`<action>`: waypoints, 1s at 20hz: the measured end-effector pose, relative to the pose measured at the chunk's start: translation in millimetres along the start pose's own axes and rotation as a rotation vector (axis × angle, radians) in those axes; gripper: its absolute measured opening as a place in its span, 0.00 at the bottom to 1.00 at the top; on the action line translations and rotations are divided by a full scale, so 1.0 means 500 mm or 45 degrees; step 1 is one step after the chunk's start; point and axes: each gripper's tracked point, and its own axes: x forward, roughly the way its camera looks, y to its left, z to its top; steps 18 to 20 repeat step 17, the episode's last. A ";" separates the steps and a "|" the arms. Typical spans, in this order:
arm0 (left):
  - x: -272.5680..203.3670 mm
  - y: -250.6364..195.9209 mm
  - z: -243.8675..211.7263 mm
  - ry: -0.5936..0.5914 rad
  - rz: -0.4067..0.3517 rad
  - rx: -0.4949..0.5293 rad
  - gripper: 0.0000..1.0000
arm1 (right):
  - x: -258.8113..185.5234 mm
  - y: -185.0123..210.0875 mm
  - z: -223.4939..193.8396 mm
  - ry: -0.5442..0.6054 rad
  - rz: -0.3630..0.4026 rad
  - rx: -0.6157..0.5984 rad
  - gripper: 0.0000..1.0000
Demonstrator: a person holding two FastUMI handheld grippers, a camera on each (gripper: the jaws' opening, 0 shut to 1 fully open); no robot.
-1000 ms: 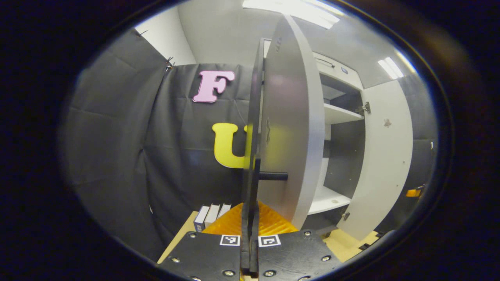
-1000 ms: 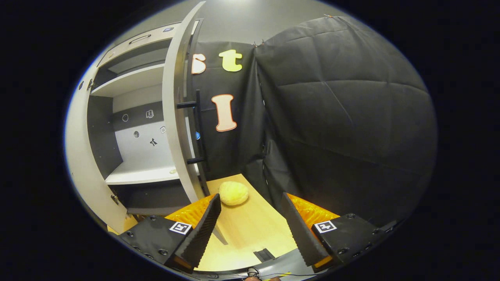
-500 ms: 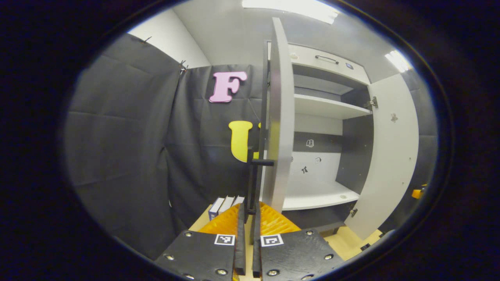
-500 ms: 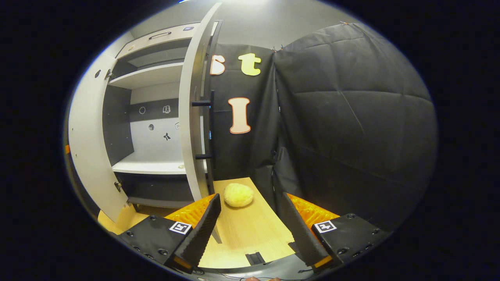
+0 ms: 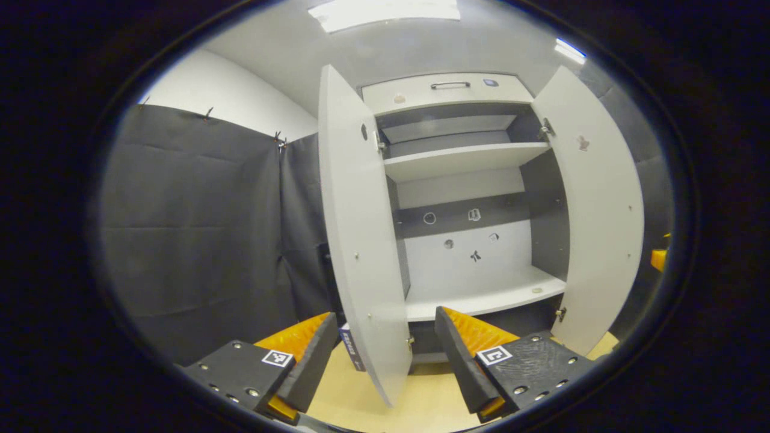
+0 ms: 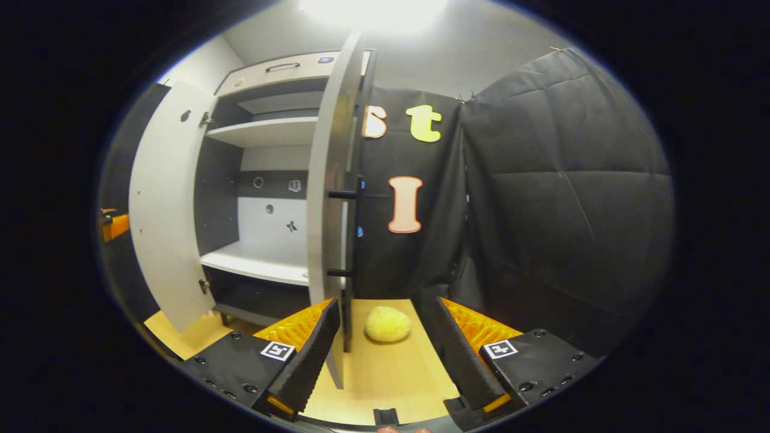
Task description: Open the right door of the double-door shoe cabinet with the right hand, and open the left door with the left hand.
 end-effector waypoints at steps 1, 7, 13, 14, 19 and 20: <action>-0.018 -0.026 -0.005 0.012 -0.021 -0.029 0.95 | -0.003 0.014 -0.005 0.000 0.060 0.005 0.98; -0.083 -0.122 0.061 -0.111 -0.103 0.027 0.95 | -0.003 0.057 -0.040 0.042 0.214 0.009 0.99; -0.078 -0.148 0.050 -0.054 -0.127 -0.064 0.95 | 0.010 0.071 -0.048 0.054 0.223 0.173 0.98; -0.078 -0.144 0.039 -0.035 -0.126 -0.090 0.95 | 0.015 0.072 -0.044 0.046 0.213 0.171 0.98; -0.062 -0.116 0.014 0.016 -0.117 -0.125 0.94 | 0.041 0.100 -0.018 0.030 0.205 0.157 0.92; -0.062 -0.116 0.014 0.016 -0.117 -0.125 0.94 | 0.041 0.100 -0.018 0.030 0.205 0.157 0.92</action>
